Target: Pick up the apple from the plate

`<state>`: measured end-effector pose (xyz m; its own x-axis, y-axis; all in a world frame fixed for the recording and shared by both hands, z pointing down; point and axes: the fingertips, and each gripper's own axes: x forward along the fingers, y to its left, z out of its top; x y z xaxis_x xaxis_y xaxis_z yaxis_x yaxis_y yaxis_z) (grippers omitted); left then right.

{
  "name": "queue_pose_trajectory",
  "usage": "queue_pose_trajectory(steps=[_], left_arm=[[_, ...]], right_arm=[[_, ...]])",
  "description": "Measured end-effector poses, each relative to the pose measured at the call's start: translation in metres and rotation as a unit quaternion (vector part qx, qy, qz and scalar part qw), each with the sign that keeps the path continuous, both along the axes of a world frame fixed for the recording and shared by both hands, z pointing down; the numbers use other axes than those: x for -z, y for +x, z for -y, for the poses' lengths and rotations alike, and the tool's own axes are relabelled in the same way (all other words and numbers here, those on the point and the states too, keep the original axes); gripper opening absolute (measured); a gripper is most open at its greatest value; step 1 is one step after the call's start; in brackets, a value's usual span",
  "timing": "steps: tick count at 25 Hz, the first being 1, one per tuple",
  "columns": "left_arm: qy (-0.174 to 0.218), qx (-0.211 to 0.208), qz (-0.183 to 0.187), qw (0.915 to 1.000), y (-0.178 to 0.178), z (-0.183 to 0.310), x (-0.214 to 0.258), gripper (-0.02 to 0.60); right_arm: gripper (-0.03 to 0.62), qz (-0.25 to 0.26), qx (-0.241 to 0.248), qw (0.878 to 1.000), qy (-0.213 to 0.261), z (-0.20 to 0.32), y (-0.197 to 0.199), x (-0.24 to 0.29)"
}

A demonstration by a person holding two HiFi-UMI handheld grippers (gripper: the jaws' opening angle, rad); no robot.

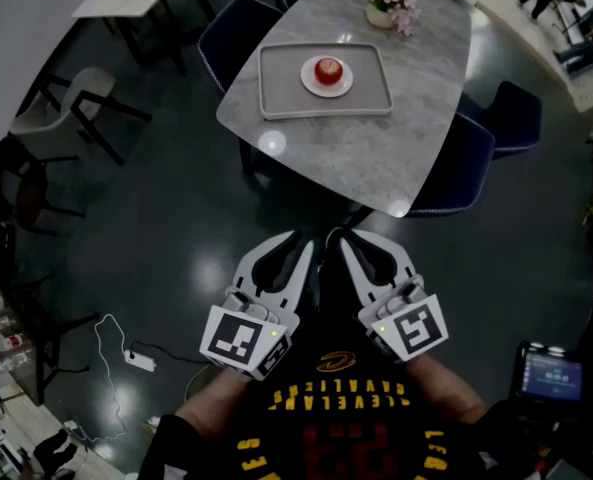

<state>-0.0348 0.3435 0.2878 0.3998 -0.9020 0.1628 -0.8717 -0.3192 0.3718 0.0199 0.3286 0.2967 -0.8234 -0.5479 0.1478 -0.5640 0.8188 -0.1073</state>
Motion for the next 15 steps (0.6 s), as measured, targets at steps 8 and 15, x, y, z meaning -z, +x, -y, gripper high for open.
queue_pose_trajectory(steps=[8,15], left_arm=[[-0.003,0.036,0.020,0.9992,-0.018,0.053,0.001,0.061],[-0.009,0.055,0.024,0.9982,-0.014,0.111,0.001,0.061]], right_arm=[[0.006,0.019,0.039,0.999,0.005,0.060,-0.020,0.001],[0.006,0.011,0.072,0.997,0.016,0.117,-0.025,0.003]])
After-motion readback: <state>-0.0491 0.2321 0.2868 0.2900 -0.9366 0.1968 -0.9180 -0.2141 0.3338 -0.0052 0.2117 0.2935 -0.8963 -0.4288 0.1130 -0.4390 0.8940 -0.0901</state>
